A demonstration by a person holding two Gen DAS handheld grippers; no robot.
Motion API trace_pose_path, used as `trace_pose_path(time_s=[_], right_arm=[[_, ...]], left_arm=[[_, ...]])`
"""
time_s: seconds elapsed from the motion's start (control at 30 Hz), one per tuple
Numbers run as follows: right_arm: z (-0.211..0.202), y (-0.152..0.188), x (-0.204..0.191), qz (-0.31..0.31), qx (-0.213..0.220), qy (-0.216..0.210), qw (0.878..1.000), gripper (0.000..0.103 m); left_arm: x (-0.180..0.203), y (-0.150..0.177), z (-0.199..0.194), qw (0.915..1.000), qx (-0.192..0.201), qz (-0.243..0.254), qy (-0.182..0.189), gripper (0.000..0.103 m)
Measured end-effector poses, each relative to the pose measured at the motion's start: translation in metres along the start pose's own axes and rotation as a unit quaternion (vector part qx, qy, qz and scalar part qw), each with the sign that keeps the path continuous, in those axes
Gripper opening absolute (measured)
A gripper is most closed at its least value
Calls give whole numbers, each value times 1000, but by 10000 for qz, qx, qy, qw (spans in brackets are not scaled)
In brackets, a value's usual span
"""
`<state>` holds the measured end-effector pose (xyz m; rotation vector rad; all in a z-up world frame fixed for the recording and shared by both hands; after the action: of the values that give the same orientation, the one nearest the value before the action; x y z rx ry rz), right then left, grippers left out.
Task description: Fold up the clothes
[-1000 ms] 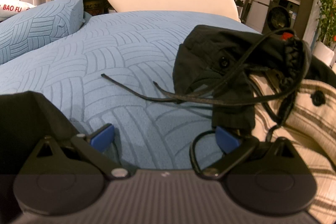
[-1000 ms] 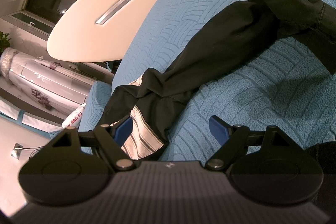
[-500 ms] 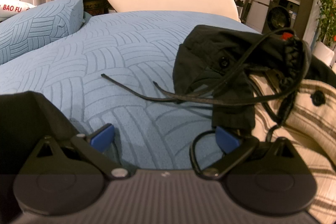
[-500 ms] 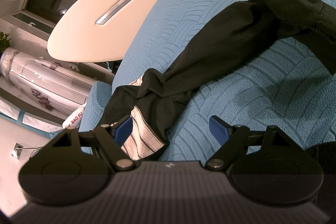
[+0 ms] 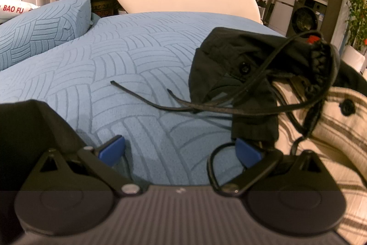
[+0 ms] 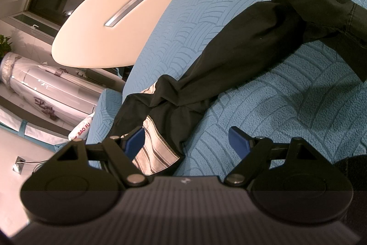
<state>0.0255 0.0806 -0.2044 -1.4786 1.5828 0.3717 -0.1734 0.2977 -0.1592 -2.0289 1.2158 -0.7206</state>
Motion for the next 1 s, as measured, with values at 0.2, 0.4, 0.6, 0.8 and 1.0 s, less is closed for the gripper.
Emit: trace_pose_path(time_s=[0.2, 0.4, 0.6, 0.8, 1.0], right_arm=[[0, 1, 0, 5, 6, -4, 10000, 83], [0, 1, -1, 2, 6, -3, 10000, 83], [-1, 1, -1, 0, 5, 0, 10000, 83], [0, 2, -2, 6, 9, 4, 10000, 83], [0, 3, -3, 4, 11, 8, 10000, 83]], left_arm=[[0, 0, 0, 10000, 1, -2, 1, 103], [1, 0, -1, 10000, 1, -3, -4, 103], [1, 0, 0, 10000, 2, -2, -6, 103], [1, 0, -1, 10000, 0, -2, -8, 103], [1, 0, -1, 10000, 1, -3, -7, 103]])
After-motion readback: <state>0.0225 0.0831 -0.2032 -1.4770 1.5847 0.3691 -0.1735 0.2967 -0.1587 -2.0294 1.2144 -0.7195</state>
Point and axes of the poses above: each gripper's, at about its wrist camera, not at the fingertips, and z roughly the way its jaws point, x to its right, y to its underside, the point moved 5 cm from there along z, roughly the way its jaws point, and after that the axes turned 6 degrees about y, right-handed, at the moved point
